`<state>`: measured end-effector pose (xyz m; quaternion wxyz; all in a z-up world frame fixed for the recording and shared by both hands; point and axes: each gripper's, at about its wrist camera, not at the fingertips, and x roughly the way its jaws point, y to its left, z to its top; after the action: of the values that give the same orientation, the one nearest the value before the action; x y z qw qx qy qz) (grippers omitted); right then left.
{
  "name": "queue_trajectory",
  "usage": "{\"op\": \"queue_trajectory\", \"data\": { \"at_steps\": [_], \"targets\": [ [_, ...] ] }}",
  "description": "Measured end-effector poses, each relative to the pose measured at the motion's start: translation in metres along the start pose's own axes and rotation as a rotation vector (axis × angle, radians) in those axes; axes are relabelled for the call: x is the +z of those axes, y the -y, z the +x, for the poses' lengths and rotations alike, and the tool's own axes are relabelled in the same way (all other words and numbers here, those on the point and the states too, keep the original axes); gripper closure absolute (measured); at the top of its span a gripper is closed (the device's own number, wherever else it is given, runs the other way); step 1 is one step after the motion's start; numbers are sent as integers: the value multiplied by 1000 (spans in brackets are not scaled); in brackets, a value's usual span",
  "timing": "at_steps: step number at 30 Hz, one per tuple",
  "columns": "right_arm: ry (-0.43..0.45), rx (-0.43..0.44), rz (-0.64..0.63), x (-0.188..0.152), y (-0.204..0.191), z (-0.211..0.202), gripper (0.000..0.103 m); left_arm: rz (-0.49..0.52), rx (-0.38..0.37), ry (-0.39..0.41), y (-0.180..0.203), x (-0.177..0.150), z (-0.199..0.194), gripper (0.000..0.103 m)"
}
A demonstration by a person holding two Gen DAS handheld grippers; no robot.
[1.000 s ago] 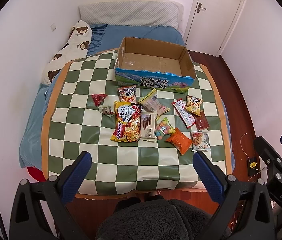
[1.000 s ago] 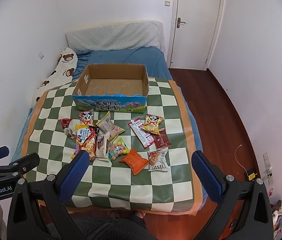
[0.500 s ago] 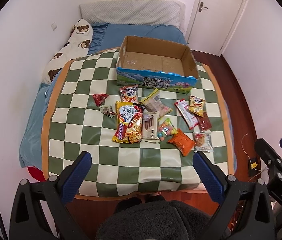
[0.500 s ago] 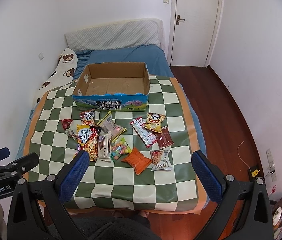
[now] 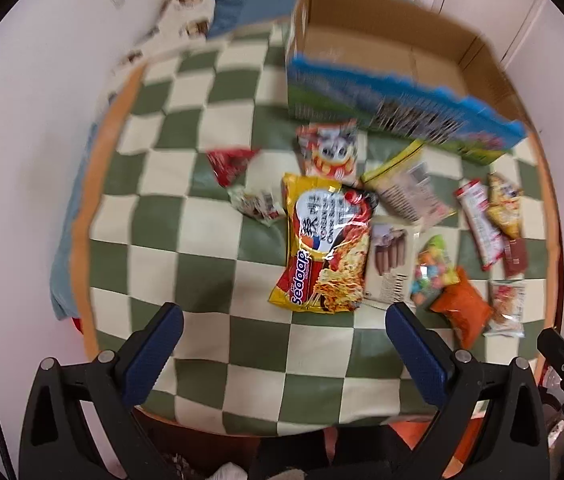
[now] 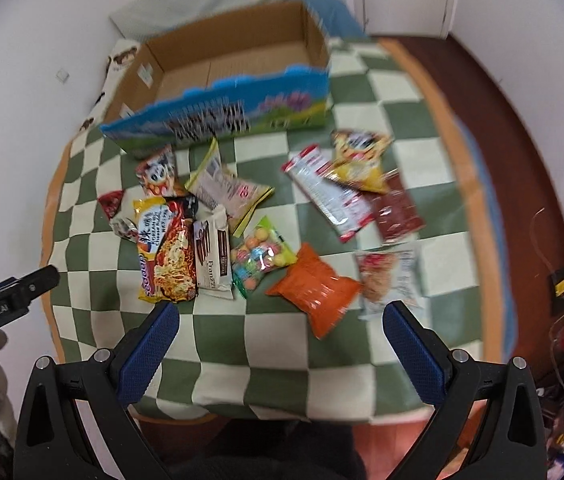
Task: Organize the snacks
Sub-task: 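Grasp the Cheese Buldak noodle bag with left tool while right tool grasps Franzzi cookie pack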
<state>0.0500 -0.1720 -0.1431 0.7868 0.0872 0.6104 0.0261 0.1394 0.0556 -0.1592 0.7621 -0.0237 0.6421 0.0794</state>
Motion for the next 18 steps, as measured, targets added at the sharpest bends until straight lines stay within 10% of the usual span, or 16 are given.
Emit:
{"op": "queue_trajectory", "data": {
  "at_steps": [9, 18],
  "targets": [
    [-87, 51, -37, 39, -19, 100, 12, 96, 7, -179, 43, 41, 137, 2],
    [-134, 86, -91, 41, -61, 129, 20, 63, -113, -143, 21, 32, 146, 45]
  ]
}}
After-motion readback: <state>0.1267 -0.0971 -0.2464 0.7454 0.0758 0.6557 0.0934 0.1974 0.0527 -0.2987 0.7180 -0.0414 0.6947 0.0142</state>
